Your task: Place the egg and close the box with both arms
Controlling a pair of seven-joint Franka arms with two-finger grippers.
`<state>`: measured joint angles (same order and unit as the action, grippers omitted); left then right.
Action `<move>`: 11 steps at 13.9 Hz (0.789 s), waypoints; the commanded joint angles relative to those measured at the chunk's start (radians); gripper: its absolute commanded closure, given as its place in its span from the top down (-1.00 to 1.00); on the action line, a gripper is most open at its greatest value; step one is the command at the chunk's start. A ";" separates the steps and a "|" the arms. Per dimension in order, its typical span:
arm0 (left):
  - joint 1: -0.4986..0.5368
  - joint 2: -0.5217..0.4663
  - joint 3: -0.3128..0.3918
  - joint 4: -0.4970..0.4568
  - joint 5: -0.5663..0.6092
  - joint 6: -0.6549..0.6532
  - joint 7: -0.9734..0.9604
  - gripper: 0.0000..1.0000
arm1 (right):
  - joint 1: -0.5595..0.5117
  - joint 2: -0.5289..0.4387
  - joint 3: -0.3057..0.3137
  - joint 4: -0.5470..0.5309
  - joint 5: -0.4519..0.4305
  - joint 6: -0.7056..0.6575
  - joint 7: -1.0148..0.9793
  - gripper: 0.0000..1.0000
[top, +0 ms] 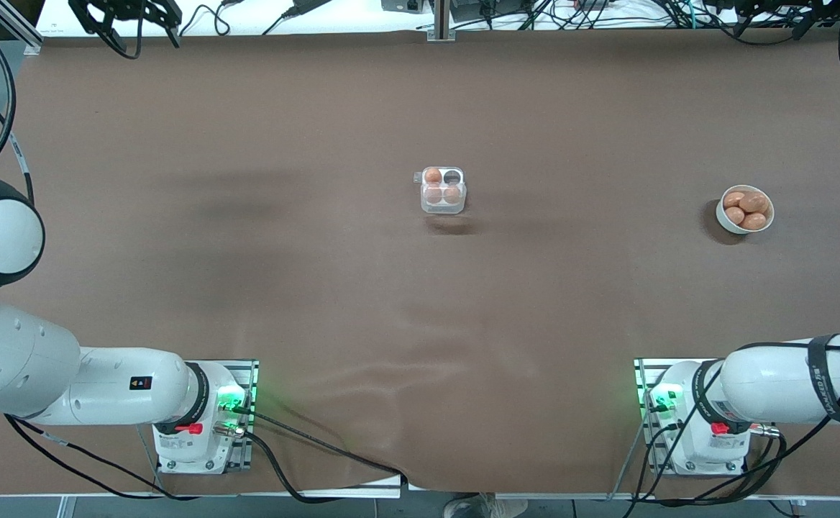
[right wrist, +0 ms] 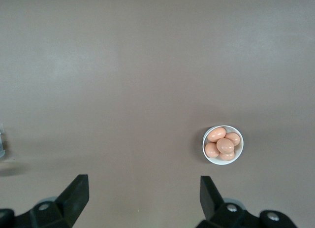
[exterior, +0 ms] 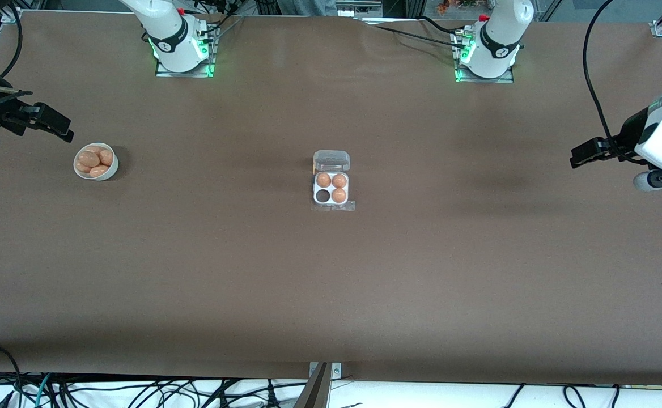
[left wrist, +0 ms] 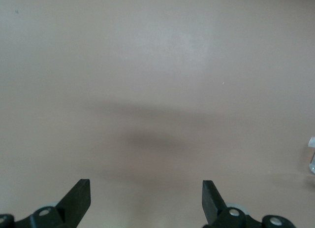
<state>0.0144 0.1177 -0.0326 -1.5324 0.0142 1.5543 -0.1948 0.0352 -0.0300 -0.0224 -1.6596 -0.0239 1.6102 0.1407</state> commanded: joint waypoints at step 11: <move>-0.002 0.030 -0.006 0.064 -0.022 -0.033 0.017 1.00 | -0.001 0.005 -0.001 0.017 0.015 -0.009 -0.013 1.00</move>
<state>0.0128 0.1290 -0.0401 -1.5062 0.0142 1.5511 -0.1948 0.0352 -0.0300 -0.0224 -1.6596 -0.0239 1.6102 0.1407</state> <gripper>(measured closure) 0.000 0.000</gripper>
